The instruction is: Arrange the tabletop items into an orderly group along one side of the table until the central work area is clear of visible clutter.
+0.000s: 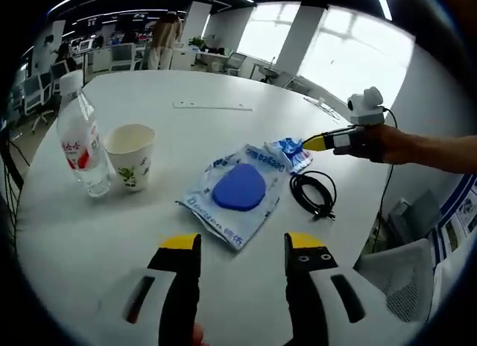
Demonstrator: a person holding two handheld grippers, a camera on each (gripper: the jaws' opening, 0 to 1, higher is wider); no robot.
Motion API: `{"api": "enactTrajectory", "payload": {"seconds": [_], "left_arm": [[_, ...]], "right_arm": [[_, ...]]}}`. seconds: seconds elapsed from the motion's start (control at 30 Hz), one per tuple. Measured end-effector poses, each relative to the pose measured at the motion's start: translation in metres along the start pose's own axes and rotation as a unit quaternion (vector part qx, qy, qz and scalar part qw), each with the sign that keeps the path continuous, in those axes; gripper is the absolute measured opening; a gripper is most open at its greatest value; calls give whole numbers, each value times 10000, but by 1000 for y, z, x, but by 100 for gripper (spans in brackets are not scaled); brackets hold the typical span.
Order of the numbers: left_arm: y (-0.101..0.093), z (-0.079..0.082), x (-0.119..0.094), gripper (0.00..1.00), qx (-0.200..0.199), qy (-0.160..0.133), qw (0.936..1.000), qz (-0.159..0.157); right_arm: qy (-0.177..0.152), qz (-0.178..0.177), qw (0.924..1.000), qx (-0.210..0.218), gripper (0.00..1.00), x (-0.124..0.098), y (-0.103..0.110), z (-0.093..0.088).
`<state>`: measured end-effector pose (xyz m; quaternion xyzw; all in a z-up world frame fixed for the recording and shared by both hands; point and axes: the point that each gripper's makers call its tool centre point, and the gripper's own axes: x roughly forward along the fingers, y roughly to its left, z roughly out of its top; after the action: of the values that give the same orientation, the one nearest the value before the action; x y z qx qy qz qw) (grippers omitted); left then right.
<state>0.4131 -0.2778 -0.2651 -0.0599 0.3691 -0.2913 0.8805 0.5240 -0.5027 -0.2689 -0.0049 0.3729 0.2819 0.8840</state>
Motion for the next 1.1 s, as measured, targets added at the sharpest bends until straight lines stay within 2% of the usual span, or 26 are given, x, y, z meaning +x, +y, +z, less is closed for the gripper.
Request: {"api": "enactTrajectory", "payload": {"seconds": [0.13, 0.23, 0.5, 0.67, 0.83, 1.1], "left_arm": [[4, -3, 3, 44, -33, 40, 10000, 26], [6, -2, 4, 44, -205, -31, 9998, 4], [10, -8, 16, 44, -246, 73, 9997, 23], [10, -10, 25, 43, -282, 143, 9995, 7], [10, -11, 36, 42, -329, 178, 9993, 5], [13, -20, 48, 41, -418, 327, 9986, 29]], "right_arm": [[30, 76, 9999, -121, 17, 2, 2, 4], [77, 141, 9996, -245, 17, 6, 9, 5], [211, 300, 9986, -388, 19, 21, 18, 4], [390, 397, 9971, -522, 19, 31, 24, -3], [498, 469, 9965, -472, 19, 39, 27, -12], [603, 485, 9955, -550, 19, 46, 27, -16]]}}
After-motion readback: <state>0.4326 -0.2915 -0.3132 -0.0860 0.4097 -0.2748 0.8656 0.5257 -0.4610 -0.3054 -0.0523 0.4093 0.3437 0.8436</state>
